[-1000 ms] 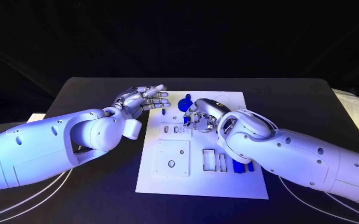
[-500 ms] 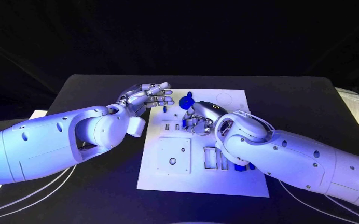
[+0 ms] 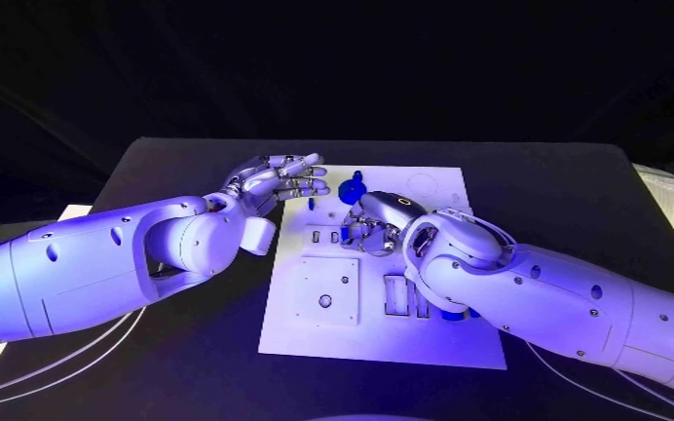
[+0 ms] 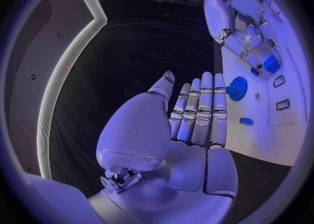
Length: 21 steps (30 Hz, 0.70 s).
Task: Assemble the parts on the task board
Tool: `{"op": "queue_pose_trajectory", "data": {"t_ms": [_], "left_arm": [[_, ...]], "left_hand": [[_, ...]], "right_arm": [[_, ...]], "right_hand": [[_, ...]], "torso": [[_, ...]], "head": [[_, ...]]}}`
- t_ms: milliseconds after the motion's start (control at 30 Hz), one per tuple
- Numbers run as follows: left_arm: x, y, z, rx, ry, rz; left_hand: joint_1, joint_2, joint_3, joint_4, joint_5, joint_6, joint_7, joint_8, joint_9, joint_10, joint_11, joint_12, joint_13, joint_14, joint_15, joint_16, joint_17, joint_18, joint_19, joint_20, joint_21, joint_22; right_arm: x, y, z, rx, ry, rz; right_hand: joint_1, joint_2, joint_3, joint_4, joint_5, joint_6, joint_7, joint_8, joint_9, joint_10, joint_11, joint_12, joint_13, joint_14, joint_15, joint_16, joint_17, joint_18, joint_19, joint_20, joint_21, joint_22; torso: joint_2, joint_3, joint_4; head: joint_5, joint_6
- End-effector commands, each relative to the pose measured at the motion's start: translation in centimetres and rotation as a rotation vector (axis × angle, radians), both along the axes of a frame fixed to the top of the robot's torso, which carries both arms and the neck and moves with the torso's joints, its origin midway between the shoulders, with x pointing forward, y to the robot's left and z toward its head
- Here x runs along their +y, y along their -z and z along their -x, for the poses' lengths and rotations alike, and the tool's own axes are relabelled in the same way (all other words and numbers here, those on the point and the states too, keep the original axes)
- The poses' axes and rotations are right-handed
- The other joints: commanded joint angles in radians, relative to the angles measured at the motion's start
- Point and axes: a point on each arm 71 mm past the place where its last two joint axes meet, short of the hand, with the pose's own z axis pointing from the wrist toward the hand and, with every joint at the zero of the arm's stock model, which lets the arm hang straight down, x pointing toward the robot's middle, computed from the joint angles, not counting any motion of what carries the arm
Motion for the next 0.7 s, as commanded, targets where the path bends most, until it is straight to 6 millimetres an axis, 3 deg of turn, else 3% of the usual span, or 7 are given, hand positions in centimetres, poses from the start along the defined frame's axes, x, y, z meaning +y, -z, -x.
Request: {"op": "queue_pose_trajectory", "data": {"t_ms": [33, 200, 367, 700], "left_arm": [[-0.27, -0.20, -0.04, -0.018, 0.015, 0.006], [-0.34, -0.17, -0.11, -0.020, 0.015, 0.006], [-0.35, -0.15, -0.17, -0.022, 0.015, 0.003], [-0.41, -0.19, -0.15, -0.027, 0.018, 0.002]], "left_hand": [[0.010, 0.000, 0.000, -0.003, -0.005, 0.003, -0.001, 0.003, 0.000, 0.006, 0.000, 0.003, -0.002, 0.006, 0.000, -0.004, -0.002, 0.012, -0.006, 0.002, -0.002, -0.002], [0.010, 0.000, 0.000, -0.003, -0.005, 0.003, -0.001, 0.003, 0.000, 0.006, 0.000, 0.003, -0.002, 0.006, 0.000, -0.004, -0.002, 0.012, -0.006, 0.002, -0.002, -0.002], [0.012, 0.001, 0.001, -0.004, -0.004, 0.003, 0.000, 0.003, 0.000, 0.006, 0.000, 0.002, -0.002, 0.006, 0.000, -0.005, -0.002, 0.012, -0.006, 0.002, -0.003, -0.002], [0.012, 0.000, 0.001, -0.005, -0.005, 0.002, 0.001, 0.003, 0.000, 0.005, 0.001, 0.001, -0.003, 0.006, 0.000, -0.006, -0.002, 0.012, -0.007, 0.003, -0.003, -0.003]], "right_arm": [[0.27, 0.18, 0.20, -0.002, -0.016, 0.032], [0.29, 0.32, 0.23, -0.001, -0.016, 0.040], [0.23, 0.44, 0.21, -0.004, -0.013, 0.051], [-0.12, 0.55, 0.11, -0.018, 0.000, 0.068]], "right_hand": [[-0.008, -0.001, 0.000, -0.001, 0.006, -0.002, 0.003, -0.005, -0.001, -0.003, -0.001, -0.010, -0.005, 0.051, -0.006, -0.006, -0.004, -0.005, -0.004, -0.003, -0.001, 0.088], [-0.013, -0.006, 0.000, -0.001, 0.006, -0.012, 0.007, -0.013, -0.004, -0.011, 0.002, -0.023, -0.013, 0.050, -0.004, -0.012, -0.011, -0.003, -0.009, -0.002, -0.005, 0.082], [-0.017, -0.011, 0.001, -0.003, 0.003, -0.027, 0.012, -0.024, -0.008, -0.017, 0.006, -0.030, -0.018, 0.048, -0.001, -0.016, -0.015, -0.002, -0.012, 0.000, -0.007, 0.077], [-0.010, -0.023, 0.007, -0.016, 0.001, -0.047, 0.019, -0.038, -0.012, -0.022, 0.012, -0.037, -0.022, 0.048, 0.004, -0.020, -0.018, -0.001, -0.014, 0.005, -0.009, 0.074]], "torso": [[0.000, -0.0005, -0.0003], [0.000, -0.0004, 0.0002], [0.000, 0.0007, -0.0032], [0.000, 0.0009, -0.0004]], "head": [[-0.001, -0.001], [0.000, -0.003], [-0.003, -0.004], [-0.009, -0.007]]}}
